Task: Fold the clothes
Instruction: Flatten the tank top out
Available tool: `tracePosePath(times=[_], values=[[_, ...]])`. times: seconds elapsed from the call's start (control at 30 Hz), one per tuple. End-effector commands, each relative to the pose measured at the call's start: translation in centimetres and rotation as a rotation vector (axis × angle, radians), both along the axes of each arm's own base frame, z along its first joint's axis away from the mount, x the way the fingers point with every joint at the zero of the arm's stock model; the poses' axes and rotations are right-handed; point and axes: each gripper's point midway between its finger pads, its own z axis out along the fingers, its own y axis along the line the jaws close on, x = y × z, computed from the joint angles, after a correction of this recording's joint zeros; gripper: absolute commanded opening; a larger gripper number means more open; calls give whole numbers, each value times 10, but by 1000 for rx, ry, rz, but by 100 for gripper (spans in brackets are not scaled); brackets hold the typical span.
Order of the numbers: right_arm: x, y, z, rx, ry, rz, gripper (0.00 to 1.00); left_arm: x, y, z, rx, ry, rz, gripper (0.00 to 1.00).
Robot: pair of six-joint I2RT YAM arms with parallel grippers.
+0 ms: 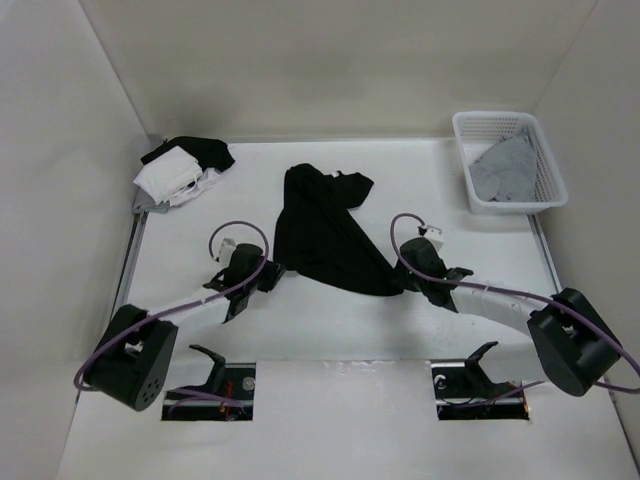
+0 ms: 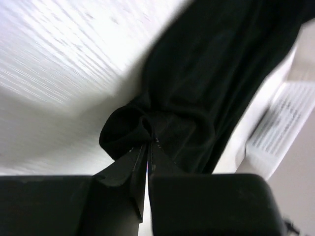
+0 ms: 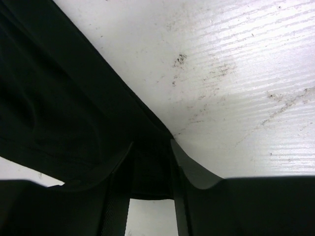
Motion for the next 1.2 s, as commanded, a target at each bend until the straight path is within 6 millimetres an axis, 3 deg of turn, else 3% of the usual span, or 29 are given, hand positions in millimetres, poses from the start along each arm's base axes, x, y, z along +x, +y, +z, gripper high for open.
tracePosePath(times=[0.0, 0.07, 0.17, 0.23, 0.27, 0.33, 0.37, 0.43, 0.5, 0.73, 0.9, 0.97, 1.07, 1.17], values=[[11, 2, 7, 46, -43, -38, 37, -9, -5, 24, 74, -151, -115, 0], [14, 0, 8, 56, -46, -46, 30, -39, 4, 6, 156, -110, -172, 0], [15, -3, 2, 81, -14, -55, 5, -88, 24, -29, 272, 18, -229, 5], [13, -9, 4, 120, -16, -84, 0, -110, 35, -40, 334, 60, -253, 9], [11, -13, 8, 134, -28, -101, 0, -112, 36, -35, 353, 37, -263, 19], [7, -18, 15, 147, -49, -129, 2, -111, 40, -23, 394, -3, -252, 42], [6, -20, 19, 152, -57, -137, 8, -109, 45, -18, 416, -12, -233, 48], [4, -21, 22, 148, -67, -134, 26, -105, 48, -8, 425, -35, -205, 52], [2, -19, 23, 154, -69, -120, 32, -99, 50, 0, 413, -51, -175, 55], [1, -12, 31, 160, -95, -76, 32, -94, 45, 0, 223, 11, -28, 51], [-1, -5, 32, 134, -98, -36, 29, -82, 32, 19, 34, -43, 51, 54], [-3, 9, 47, 126, -147, 40, 20, -79, 34, 27, 32, -65, 62, 54], [-1, 50, 83, 110, -229, 214, 8, -61, 48, 45, 99, -141, 92, 55], [7, 73, 93, 82, -235, 259, 8, -34, 60, 68, 275, -213, 43, 54]])
